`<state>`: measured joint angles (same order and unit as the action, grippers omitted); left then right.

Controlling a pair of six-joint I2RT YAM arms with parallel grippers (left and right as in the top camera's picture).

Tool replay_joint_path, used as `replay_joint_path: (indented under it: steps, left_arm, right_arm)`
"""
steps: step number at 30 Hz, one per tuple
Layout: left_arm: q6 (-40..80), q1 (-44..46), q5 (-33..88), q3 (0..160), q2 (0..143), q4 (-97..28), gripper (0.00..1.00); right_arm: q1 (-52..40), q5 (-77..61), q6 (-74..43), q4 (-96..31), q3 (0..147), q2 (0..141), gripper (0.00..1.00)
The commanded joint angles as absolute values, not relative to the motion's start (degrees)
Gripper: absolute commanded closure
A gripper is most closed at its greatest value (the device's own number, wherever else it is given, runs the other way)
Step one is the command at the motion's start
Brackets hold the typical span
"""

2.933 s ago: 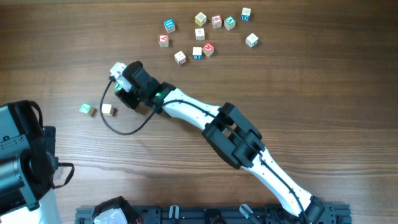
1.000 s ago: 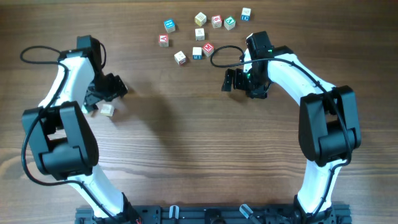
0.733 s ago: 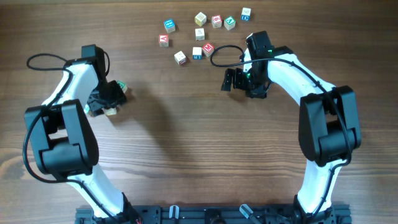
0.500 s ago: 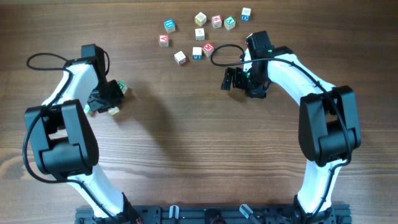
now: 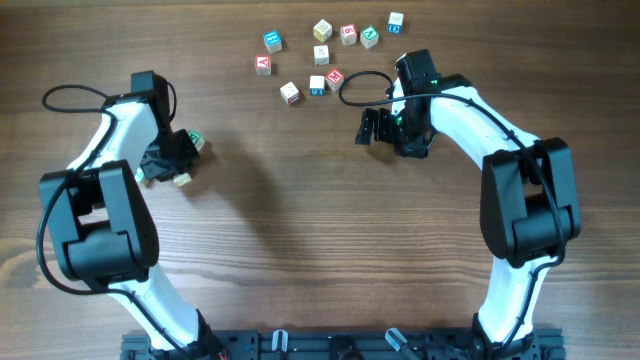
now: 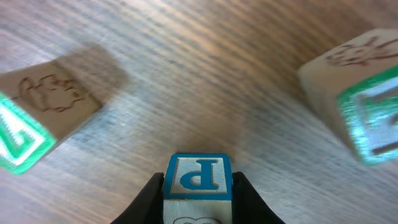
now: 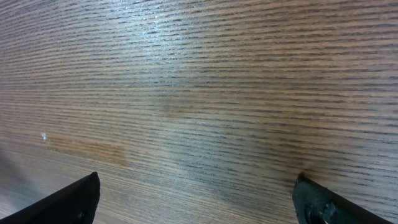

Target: Form a circle

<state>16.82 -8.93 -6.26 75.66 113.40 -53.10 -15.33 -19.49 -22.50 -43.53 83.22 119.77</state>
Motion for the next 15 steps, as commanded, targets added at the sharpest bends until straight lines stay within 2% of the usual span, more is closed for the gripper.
replay_joint_path:
  steps: [1,15]
  left_arm:
    - [17.4,-8.9,-10.2,75.2,114.1,-54.3,0.90]
    - [17.4,-8.9,-11.2,75.3,114.1,-52.6,0.85]
  right_arm:
    - [-15.9,-19.9,-22.7,-43.0,81.1,121.6,0.00]
    - [-15.9,-19.9,-22.7,-42.4,81.1,121.6,0.00]
